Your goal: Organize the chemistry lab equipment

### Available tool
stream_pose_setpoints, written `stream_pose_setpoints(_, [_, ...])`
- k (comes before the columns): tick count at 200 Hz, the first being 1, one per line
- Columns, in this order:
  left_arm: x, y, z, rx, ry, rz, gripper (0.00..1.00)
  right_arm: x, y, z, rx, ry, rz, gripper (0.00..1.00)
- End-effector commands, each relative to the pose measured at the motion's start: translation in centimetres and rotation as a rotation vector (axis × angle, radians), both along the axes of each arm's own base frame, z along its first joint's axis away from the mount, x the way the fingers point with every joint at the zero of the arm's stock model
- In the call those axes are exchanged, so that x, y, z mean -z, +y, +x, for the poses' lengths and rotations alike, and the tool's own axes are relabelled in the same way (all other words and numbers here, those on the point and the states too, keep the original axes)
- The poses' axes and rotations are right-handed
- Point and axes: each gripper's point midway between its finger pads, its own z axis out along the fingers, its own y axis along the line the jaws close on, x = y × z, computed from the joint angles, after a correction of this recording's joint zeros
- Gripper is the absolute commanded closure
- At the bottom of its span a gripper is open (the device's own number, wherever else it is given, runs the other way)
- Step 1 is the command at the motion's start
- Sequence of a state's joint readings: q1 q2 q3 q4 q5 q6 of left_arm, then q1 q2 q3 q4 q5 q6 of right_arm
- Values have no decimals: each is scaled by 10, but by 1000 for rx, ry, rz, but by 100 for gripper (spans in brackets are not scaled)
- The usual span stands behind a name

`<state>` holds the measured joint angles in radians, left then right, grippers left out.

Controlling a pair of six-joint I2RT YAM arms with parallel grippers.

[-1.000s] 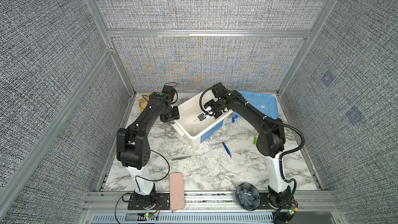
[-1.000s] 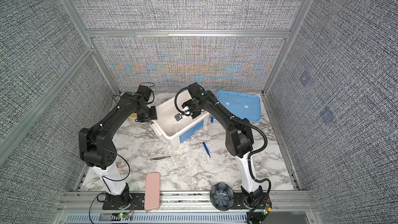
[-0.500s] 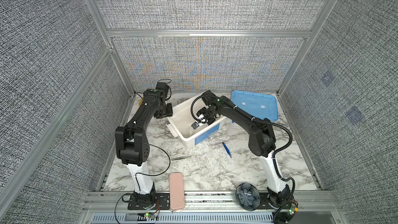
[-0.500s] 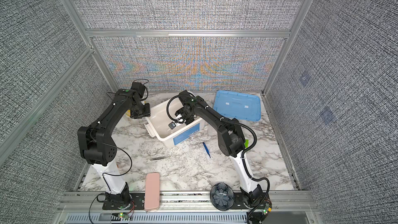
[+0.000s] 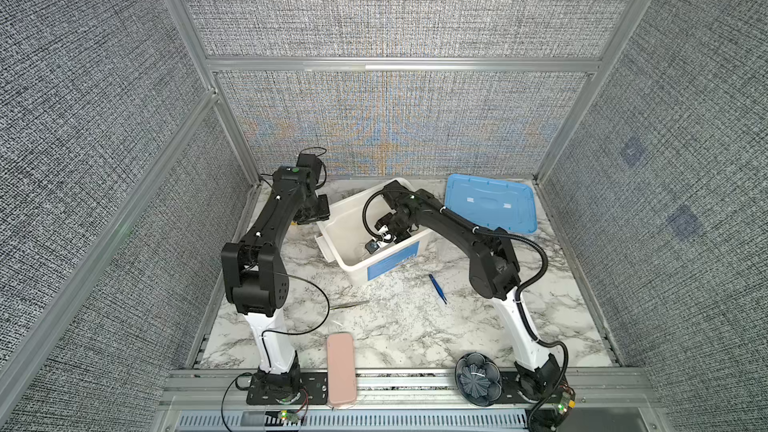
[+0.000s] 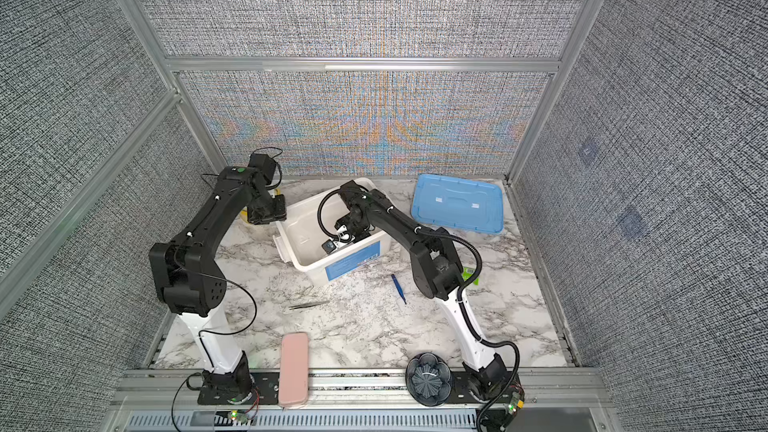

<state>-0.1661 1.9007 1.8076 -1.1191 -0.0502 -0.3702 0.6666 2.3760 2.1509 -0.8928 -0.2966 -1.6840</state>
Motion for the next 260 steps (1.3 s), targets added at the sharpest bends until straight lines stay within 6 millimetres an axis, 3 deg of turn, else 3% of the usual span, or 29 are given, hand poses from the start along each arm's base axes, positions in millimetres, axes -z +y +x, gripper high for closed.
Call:
stream_pose_setpoints(1, [-4, -1, -1, 9, -8, -17, 51, 8, 0, -7, 7, 38, -18, 100])
stream_pose_setpoints(72, [-11, -4, -2, 11, -21, -44, 50, 10, 1, -6, 14, 33, -25, 84])
stream_pose_setpoints(100, [-18, -3, -4, 9, -35, -55, 50, -2, 1, -5, 16, 22, -24, 79])
stream_pose_setpoints(126, [-27, -4, -6, 11, -51, -69, 49, -27, 3, -10, 20, 16, 2, 79])
stream_pose_setpoints(181, [-57, 1, -20, -6, -107, -81, 45, -109, 4, -23, 39, -54, 142, 77])
stream_pose_setpoints(209, [-73, 6, -31, -26, -137, -76, 43, -170, 8, -17, 195, -131, 335, 77])
stream_pose_setpoints(243, [-87, 13, -53, -65, -176, -76, 42, -257, -5, -8, 524, -191, 730, 55])
stream_pose_setpoints(260, [-89, 12, -66, -67, -200, -92, 42, -294, -34, -6, 773, -171, 957, 33])
